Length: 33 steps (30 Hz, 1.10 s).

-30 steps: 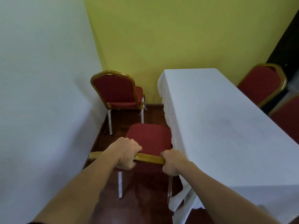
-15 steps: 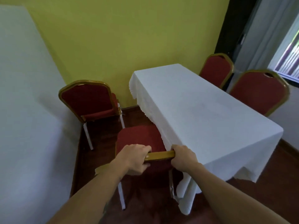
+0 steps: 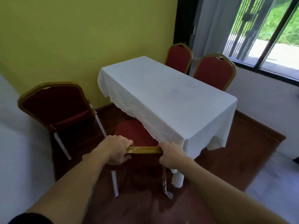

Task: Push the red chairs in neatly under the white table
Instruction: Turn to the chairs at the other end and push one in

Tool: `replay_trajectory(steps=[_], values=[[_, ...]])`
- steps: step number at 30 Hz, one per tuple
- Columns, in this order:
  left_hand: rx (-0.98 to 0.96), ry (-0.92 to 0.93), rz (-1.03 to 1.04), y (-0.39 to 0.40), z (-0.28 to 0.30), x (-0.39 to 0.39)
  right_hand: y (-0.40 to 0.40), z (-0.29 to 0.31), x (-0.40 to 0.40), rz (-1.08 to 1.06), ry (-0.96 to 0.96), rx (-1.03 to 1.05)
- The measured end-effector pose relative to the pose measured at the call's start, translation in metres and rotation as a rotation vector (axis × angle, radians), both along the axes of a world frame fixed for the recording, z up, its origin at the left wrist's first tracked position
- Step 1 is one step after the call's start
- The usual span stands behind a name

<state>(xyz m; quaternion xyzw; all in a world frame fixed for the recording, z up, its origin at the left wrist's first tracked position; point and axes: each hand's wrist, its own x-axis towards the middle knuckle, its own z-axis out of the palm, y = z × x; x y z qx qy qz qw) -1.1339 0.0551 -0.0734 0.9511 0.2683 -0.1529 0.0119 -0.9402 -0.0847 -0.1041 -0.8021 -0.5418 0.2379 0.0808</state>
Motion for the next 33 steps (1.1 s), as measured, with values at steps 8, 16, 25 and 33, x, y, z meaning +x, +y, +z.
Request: replay_trajectory(steps=[8,16,25,33], values=[[-0.322,-0.108,0.732,0.038,0.015,-0.074,0.028,-0.007,-0.065,0.215,-0.156,-0.023],[-1.077,-0.992,1.604,0.007,-0.025,-0.041,0.039,-0.012,-0.072,0.153,-0.131,-0.075],[-0.896,-1.300,1.654,-0.001,-0.030,-0.026,0.038,-0.003,-0.087,0.199,-0.204,-0.066],[-0.872,-1.241,1.553,0.044,-0.047,-0.058,0.047,-0.006,-0.125,0.254,-0.255,-0.061]])
